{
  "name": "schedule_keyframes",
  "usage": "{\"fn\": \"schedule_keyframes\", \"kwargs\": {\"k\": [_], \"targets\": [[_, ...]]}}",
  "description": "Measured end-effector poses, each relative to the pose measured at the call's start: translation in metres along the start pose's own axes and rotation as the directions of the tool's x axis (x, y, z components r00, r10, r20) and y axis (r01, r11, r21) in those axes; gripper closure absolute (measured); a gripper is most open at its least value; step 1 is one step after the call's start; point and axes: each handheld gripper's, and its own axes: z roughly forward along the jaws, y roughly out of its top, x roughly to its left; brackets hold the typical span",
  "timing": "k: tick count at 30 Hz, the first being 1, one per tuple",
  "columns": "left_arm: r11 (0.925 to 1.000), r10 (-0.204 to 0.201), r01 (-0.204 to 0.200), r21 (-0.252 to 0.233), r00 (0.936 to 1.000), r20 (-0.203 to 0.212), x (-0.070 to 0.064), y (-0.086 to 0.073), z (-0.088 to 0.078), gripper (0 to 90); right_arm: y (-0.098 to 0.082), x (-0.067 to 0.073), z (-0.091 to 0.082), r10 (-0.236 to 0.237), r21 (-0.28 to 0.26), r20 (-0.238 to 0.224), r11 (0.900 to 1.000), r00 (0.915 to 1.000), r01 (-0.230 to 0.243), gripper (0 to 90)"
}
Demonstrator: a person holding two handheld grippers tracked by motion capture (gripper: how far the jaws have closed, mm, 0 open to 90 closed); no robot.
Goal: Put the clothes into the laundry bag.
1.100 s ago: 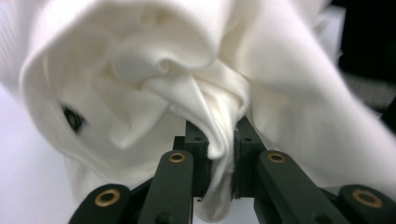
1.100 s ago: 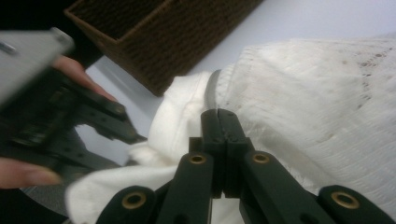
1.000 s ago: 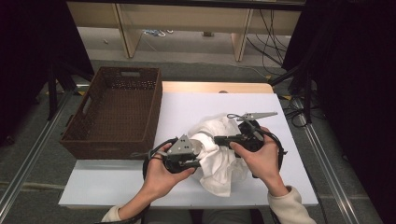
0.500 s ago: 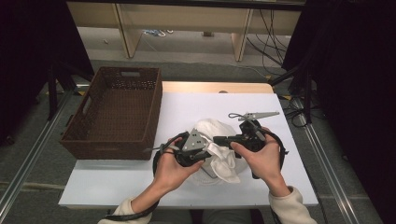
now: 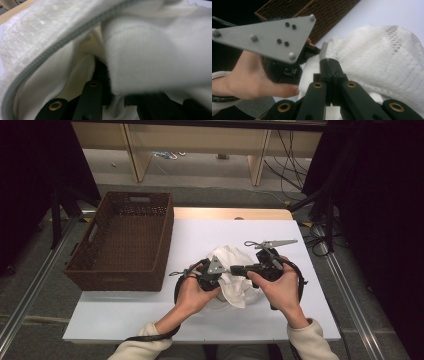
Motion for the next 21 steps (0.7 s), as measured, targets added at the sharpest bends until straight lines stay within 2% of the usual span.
{"fn": "schedule_keyframes", "kwargs": {"k": [2, 4, 5, 7, 8, 9, 10, 11, 12, 14, 15, 17, 19, 20, 21], "targets": [[1.0000, 0.000, 0.000, -0.010, 1.0000, 0.000, 0.001, -0.001, 0.002, 77.9, 0.000, -0.004, 0.001, -0.018, -0.006, 0.006, 1.000, 0.9998, 0.018, 90.0], [0.9997, 0.013, -0.014, -0.019, 0.9999, -0.003, 0.000, -0.002, 0.001, 76.7, -0.001, -0.004, 0.001, 0.014, 0.003, 0.007, 1.000, 0.9999, -0.014, 90.0], [0.9995, 0.017, -0.017, -0.025, 0.9998, 0.009, 0.000, -0.002, -0.004, 74.6, -0.001, -0.006, 0.001, -0.011, 0.001, 0.023, 1.000, 0.9997, 0.011, 90.0], [0.9991, 0.016, -0.015, -0.041, 0.9994, 0.032, -0.001, -0.003, -0.011, 66.4, 0.000, -0.005, 0.000, -0.014, -0.005, 0.029, 1.000, 0.9995, 0.014, 90.0], [0.9989, 0.032, -0.030, -0.036, 0.9986, 0.042, -0.001, -0.003, -0.015, 60.0, 0.000, -0.003, -0.001, 0.006, 0.002, 0.032, 1.000, 0.9995, -0.006, 90.0], [0.9982, 0.038, -0.035, -0.049, 0.9979, 0.053, -0.004, -0.003, -0.019, 54.0, 0.000, -0.005, -0.001, -0.007, -0.006, 0.021, 1.000, 0.9998, 0.007, 90.0], [0.9980, 0.053, -0.051, -0.039, 0.9975, 0.048, -0.005, -0.003, -0.024, 48.0, 0.000, -0.005, -0.001, -0.005, -0.005, 0.021, 1.000, 0.9998, 0.005, 90.0], [0.9982, 0.048, -0.047, -0.038, 0.9980, 0.042, -0.007, -0.004, -0.027, 44.6, 0.000, -0.005, -0.001, -0.005, -0.005, 0.022, 1.000, 0.9997, 0.005, 90.0], [0.9973, 0.069, -0.068, -0.027, 0.9967, 0.043, -0.008, -0.004, -0.030, 41.9, 0.000, -0.005, -0.001, -0.007, -0.006, 0.021, 1.000, 0.9997, 0.007, 90.0], [0.9963, 0.085, -0.084, -0.021, 0.9953, 0.047, -0.010, -0.005, -0.034, 38.1, 0.001, -0.004, 0.000, -0.005, -0.009, 0.027, 1.000, 0.9996, 0.005, 90.0], [0.9964, 0.084, -0.083, -0.019, 0.9955, 0.045, -0.011, -0.007, -0.036, 36.6, 0.001, -0.004, -0.001, -0.011, -0.006, 0.040, 1.000, 0.9991, 0.011, 90.0], [0.9962, 0.086, -0.085, -0.019, 0.9945, 0.061, -0.014, -0.007, -0.040, 32.2, 0.000, -0.003, -0.002, -0.009, -0.001, 0.041, 1.000, 0.9991, 0.009, 90.0], [0.9959, 0.088, -0.087, -0.022, 0.9945, 0.057, -0.017, -0.008, -0.048, 29.5, 0.001, -0.003, -0.002, -0.003, -0.004, 0.044, 1.000, 0.9990, 0.003, 90.0], [0.9952, 0.090, -0.088, -0.042, 0.9939, 0.063, -0.018, -0.008, -0.049, 28.7, 0.001, -0.003, -0.002, -0.010, -0.010, 0.056, 1.000, 0.9984, 0.010, 90.0], [0.9941, 0.101, -0.097, -0.048, 0.9911, 0.086, -0.020, -0.009, -0.054, 27.6, 0.001, -0.003, -0.002, 0.000, -0.006, 0.050, 1.000, 0.9987, 0.000, 90.0]]}}
